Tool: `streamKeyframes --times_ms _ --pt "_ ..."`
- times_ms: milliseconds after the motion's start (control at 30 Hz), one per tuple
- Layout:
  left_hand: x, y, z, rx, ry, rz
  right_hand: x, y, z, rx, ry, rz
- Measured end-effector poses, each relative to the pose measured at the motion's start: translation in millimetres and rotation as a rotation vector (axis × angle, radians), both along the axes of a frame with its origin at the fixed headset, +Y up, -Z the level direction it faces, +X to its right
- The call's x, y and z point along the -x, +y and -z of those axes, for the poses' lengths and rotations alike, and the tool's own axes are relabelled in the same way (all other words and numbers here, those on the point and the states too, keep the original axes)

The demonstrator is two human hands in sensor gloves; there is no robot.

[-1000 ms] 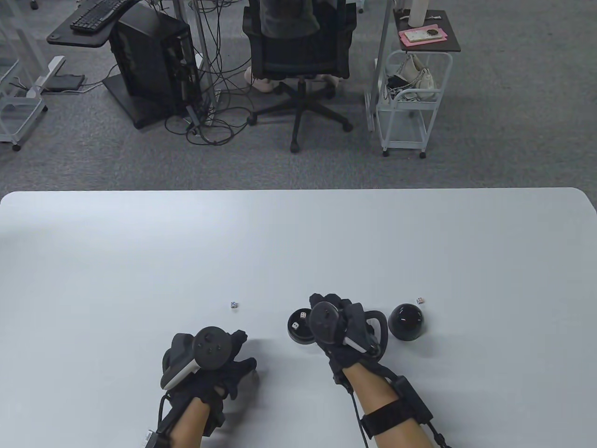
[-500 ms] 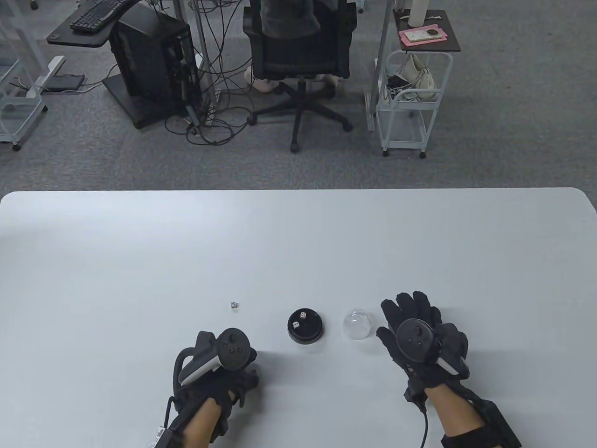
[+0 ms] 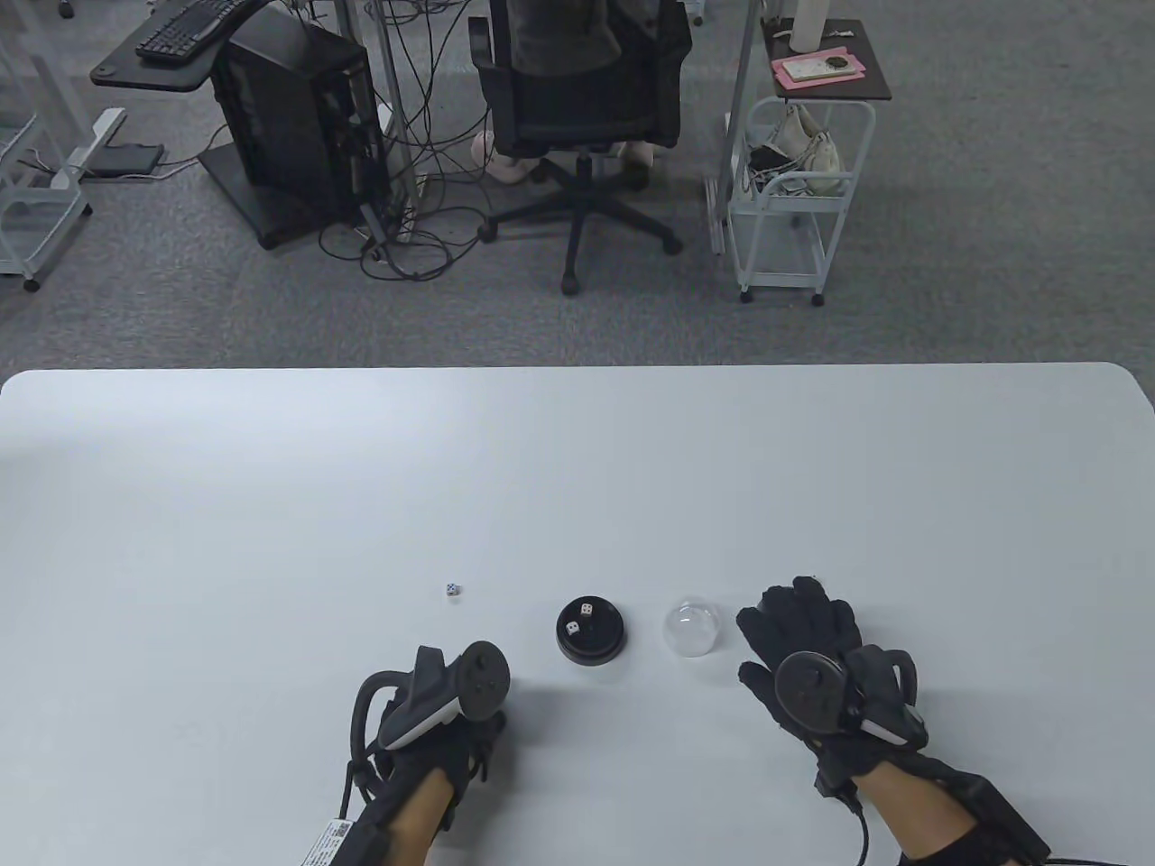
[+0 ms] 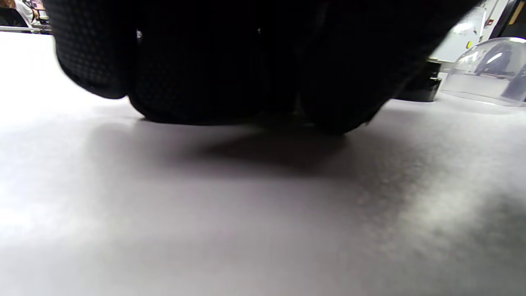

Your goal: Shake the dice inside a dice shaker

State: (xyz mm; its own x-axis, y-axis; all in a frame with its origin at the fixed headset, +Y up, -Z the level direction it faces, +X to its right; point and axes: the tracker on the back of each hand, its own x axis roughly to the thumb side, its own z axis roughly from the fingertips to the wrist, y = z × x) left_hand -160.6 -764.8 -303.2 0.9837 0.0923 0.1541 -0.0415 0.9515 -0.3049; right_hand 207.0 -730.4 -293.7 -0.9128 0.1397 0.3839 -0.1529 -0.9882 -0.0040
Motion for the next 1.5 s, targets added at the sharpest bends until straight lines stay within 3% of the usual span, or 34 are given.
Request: streamKeyframes --times_ms 200,400,633,767,867,1033,1200,1333,1500 --pt "-12.8 7.6 11.9 -0.038 0.058 -0.149 -5.8 5.1 -4.2 -0.036 -0.002 0.045" --pt "-51.4 26.6 35.8 -0.114 0.096 -0.194 -17.0 10.5 -8.6 -0.052 -0.025 0.109" --pt "-87.3 31.8 54.3 -0.106 0.099 -0.153 -20.3 10.7 -10.0 -0.034 -0.002 0.153" --pt "-96.6 31.6 55.1 -0.150 0.113 -0.099 -18.8 10.2 -11.0 -0.034 0.015 0.160" --pt "-97.2 32.4 54.5 -0.124 0.119 -0.105 -18.6 9.9 -10.9 -0.025 0.024 0.164" --pt "-81.8 42.3 52.7 -0.209 0.159 -0.082 -22.9 13.6 -10.6 -0.034 0.009 0.190" --pt "-45.2 51.6 56.2 -0.238 0.248 -0.020 -28.5 15.1 -13.3 -0.047 -0.012 0.189" --pt "-9.8 56.2 63.2 -0.233 0.322 0.003 -31.5 19.5 -15.8 -0.077 -0.045 0.175" --pt "28.3 44.2 77.0 -0.164 0.394 -0.002 -36.8 23.3 -17.2 -0.121 -0.080 0.129"
